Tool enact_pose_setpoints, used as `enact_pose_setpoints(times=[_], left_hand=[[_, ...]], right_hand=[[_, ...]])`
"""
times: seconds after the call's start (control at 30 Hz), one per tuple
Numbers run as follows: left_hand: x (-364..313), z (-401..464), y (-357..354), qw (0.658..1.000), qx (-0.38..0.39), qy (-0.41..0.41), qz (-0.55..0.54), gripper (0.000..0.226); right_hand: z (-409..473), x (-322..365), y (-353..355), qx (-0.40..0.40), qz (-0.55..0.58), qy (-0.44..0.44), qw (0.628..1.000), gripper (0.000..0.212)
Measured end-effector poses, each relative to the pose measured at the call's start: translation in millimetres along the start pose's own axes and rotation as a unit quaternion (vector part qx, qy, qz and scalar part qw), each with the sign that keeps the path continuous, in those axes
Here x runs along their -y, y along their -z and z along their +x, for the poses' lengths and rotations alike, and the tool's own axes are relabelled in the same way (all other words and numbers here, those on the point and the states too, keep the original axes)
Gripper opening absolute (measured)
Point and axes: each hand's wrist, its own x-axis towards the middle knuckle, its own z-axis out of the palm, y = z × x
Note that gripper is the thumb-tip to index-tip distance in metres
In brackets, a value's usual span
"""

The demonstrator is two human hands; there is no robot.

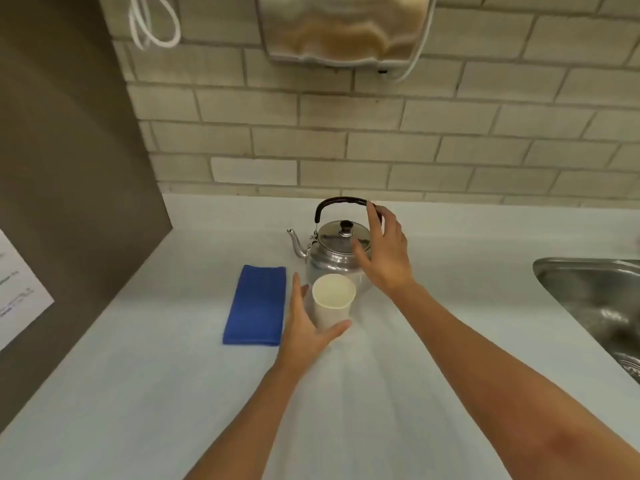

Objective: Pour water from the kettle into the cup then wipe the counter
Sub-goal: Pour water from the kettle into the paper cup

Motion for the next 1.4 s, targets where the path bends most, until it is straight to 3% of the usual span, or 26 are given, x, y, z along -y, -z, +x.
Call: enact_pose_setpoints(times=[0.1, 0.23, 0.33, 0.43, 0.7, 1.03, 1.4], left_hand=[[0, 3, -4, 1.000, 0.012, 0.021, 0.001, 0.118], [6, 5, -4, 0.998, 0.024, 0.039, 0.050, 0.072], [8, 2, -5, 0.996, 0.020, 0.044, 0.073, 0.060], [8, 1, -6, 0.995, 0.013, 0.053, 0.083, 0.062], [9, -1, -7, 0.992, 0.006, 0.076, 0.098, 0.062], [12, 0, -6, 0.995, 0.008, 0.064, 0.081, 0.062], [11, 2, -5, 0.996, 0.006, 0.033, 0.088, 0.056]], right_hand=[[29, -5, -2, 0.017, 0.008, 0.023, 1.000, 0.067], [69, -10, -5, 0.039, -0.031, 0.070, 0.996, 0.060], [92, -15, -7, 0.129, -0.021, 0.080, 0.988, 0.049], [107, -19, -8, 0.183, 0.032, 0.080, 0.979, 0.035], [121, -22, -15, 0.167, 0.132, 0.093, 0.973, 0.025], [117, -22, -11, 0.119, 0.143, 0.054, 0.981, 0.020], [105, -9, 68, 0.099, 0.098, 0.046, 0.989, 0.018]])
